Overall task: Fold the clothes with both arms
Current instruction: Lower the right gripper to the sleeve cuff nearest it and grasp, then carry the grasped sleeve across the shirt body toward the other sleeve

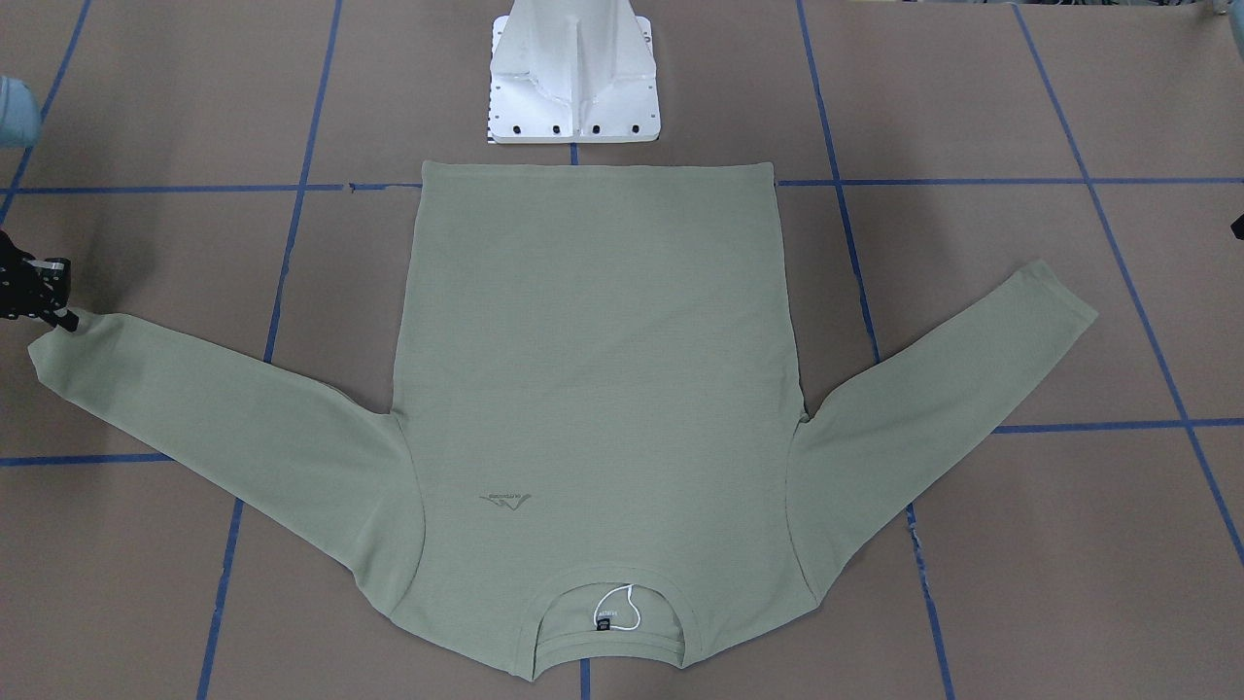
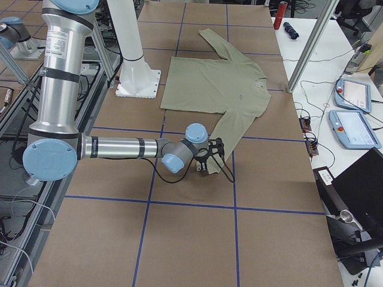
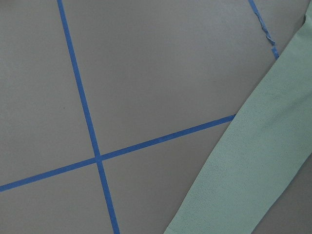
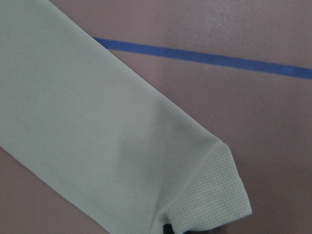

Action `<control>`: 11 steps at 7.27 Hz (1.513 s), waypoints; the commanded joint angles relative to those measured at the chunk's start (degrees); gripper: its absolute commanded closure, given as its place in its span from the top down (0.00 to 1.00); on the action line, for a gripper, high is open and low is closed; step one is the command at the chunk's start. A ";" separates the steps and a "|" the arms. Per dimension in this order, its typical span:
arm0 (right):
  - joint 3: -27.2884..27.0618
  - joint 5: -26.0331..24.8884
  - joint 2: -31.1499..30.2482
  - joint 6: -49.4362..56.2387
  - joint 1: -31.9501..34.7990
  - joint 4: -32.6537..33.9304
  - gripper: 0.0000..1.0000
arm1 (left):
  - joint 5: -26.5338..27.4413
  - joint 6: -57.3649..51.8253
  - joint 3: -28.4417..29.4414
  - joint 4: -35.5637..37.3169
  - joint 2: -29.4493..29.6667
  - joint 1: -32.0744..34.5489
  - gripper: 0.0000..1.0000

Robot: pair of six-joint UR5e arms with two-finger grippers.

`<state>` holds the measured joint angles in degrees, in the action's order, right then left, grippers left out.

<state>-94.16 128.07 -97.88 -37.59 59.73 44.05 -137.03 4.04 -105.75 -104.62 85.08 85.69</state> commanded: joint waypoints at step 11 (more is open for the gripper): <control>20.04 -12.63 66.72 -11.98 -18.13 30.39 0.00 | 0.10 0.00 0.46 0.55 -0.09 0.00 1.00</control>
<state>-78.04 119.90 -36.95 -49.13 45.12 74.42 -136.94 4.06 -105.43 -104.16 85.00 85.70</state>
